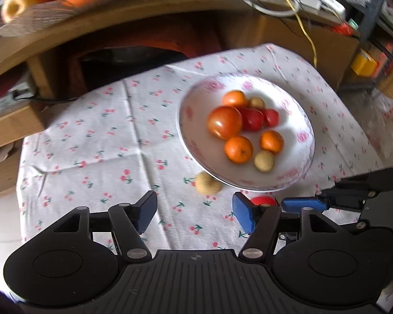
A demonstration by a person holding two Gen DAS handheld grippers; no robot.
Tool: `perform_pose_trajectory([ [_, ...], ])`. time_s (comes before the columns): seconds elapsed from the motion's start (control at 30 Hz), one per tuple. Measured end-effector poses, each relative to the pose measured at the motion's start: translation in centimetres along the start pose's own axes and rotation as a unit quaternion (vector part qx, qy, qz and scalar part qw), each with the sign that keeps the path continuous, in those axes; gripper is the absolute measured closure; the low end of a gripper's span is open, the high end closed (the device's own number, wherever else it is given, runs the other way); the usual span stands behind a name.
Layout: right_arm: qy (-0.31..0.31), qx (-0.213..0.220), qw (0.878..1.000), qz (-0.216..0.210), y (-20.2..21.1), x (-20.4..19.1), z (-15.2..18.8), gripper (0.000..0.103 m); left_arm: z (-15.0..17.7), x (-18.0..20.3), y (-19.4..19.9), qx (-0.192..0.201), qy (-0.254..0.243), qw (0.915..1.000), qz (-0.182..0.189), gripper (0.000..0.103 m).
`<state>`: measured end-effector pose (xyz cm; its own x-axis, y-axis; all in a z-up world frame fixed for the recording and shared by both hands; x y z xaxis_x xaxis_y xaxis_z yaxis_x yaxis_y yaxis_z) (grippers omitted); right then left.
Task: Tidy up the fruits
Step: 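Lower the left tool onto the small yellow fruit and close it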
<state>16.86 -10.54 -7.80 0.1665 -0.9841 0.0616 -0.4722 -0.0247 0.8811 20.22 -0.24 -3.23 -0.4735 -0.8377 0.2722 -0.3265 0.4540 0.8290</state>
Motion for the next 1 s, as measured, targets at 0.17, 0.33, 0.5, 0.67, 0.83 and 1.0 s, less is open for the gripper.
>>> perform_pose_trajectory([
  [0.17, -0.001, -0.004, 1.000, -0.006, 0.2, 0.3, 0.1, 0.080, -0.4, 0.4, -2.0, -0.025, -0.040, 0.9988, 0.012, 0.033],
  [0.33, -0.007, -0.011, 1.000, -0.011, 0.2, 0.4, 0.2, 0.080, -0.8, 0.3, -3.8, -0.048, -0.051, 0.9973, 0.022, 0.038],
  [0.5, -0.009, -0.015, 1.000, -0.015, 0.3, 0.2, 0.2, 0.080, -0.8, 0.5, -5.3, -0.066, -0.074, 0.9945, 0.032, 0.045],
  [0.67, -0.002, -0.019, 1.000, -0.006, 0.1, 0.0, 0.0, 0.080, -0.9, 0.8, -5.7, -0.075, -0.095, 0.9921, 0.034, 0.051],
  [0.83, 0.012, -0.017, 1.000, 0.004, 0.2, -0.1, 0.0, 0.081, -1.0, 0.6, -5.3, -0.071, -0.083, 0.9935, 0.032, 0.066],
  [1.0, 0.022, -0.009, 1.000, 0.008, 1.0, -0.2, 0.4, 0.090, -0.5, 0.9, -5.0, -0.077, -0.089, 0.9928, 0.022, 0.066],
])
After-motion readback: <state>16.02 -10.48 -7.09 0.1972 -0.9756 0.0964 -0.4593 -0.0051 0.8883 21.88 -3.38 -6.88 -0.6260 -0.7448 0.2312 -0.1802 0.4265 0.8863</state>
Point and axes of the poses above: each gripper's, at about its wrist camera, not at the fingertips, and y roughly against the way its jaws point, x to its right, z to its underside, the point moved 4 cm from there along -y, roughly the way its jaws point, and after that the axes turned 15 degrees about z, right-handed, at the moved point
